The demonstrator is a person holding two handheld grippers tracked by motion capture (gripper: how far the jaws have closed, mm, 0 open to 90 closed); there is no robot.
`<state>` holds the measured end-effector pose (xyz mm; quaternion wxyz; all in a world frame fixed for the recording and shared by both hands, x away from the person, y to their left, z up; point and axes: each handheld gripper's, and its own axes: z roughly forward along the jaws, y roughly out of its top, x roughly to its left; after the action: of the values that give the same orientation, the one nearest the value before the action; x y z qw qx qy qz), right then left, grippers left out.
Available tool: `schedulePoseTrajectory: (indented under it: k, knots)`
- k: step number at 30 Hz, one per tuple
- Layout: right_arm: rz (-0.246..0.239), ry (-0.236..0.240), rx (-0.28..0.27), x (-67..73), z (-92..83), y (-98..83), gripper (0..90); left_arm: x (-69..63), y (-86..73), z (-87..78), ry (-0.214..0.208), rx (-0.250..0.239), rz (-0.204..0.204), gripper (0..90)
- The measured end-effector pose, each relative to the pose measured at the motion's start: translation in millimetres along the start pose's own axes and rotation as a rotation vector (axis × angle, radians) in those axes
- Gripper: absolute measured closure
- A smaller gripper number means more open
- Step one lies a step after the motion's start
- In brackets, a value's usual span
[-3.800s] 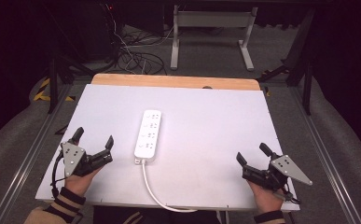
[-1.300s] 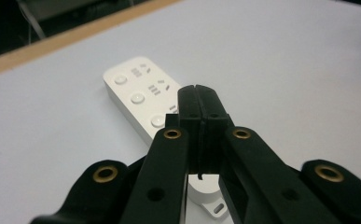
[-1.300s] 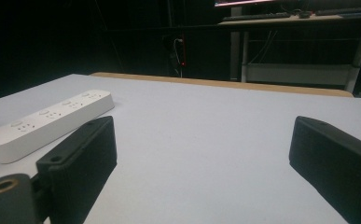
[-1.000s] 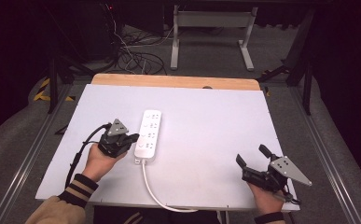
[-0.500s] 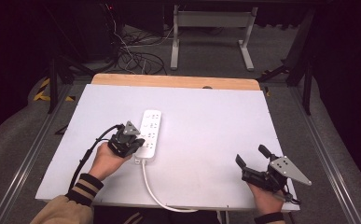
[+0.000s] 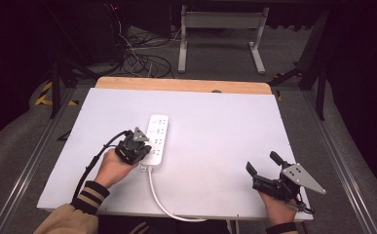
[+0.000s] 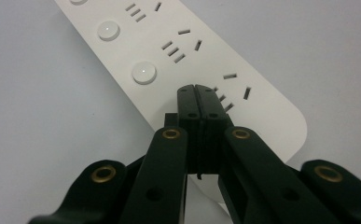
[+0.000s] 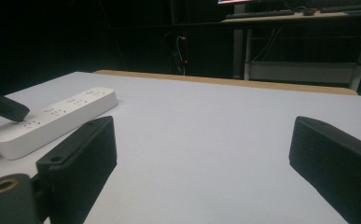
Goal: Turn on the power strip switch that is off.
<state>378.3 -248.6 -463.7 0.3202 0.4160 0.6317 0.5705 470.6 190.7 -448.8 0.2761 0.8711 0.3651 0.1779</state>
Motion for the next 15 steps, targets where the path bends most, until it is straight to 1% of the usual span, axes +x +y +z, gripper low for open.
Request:
schedulePoseTrajectory:
  k: [2, 5, 6, 8, 10, 15]
  knots:
    - [0.000, -0.001, -0.001, 0.0, -0.4, 0.2, 8.3, -2.6, 1.3, 0.4, 0.020, 0.012, 0.010, 90.0]
    - [0.002, 0.001, -0.004, 0.4, -0.8, 0.5, 8.3, -2.0, 1.3, 1.3, 0.013, 0.012, -0.011, 90.0]
    - [0.000, 0.001, -0.006, 0.3, -1.0, 0.7, 8.3, -2.0, 1.3, 1.3, 0.013, 0.012, -0.011, 90.0]
    - [0.001, 0.001, -0.008, 0.4, -1.4, 1.0, 8.3, -1.3, 1.1, 1.6, 0.013, 0.013, -0.031, 90.0]
    - [0.000, 0.001, -0.009, 0.2, -1.9, 1.2, 8.3, -3.9, 1.4, 2.3, 0.024, 0.013, -0.026, 90.0]
    - [0.003, 0.002, -0.013, 0.4, -3.0, 1.8, 8.3, -5.9, 1.0, 4.1, 0.037, 0.011, -0.032, 90.0]
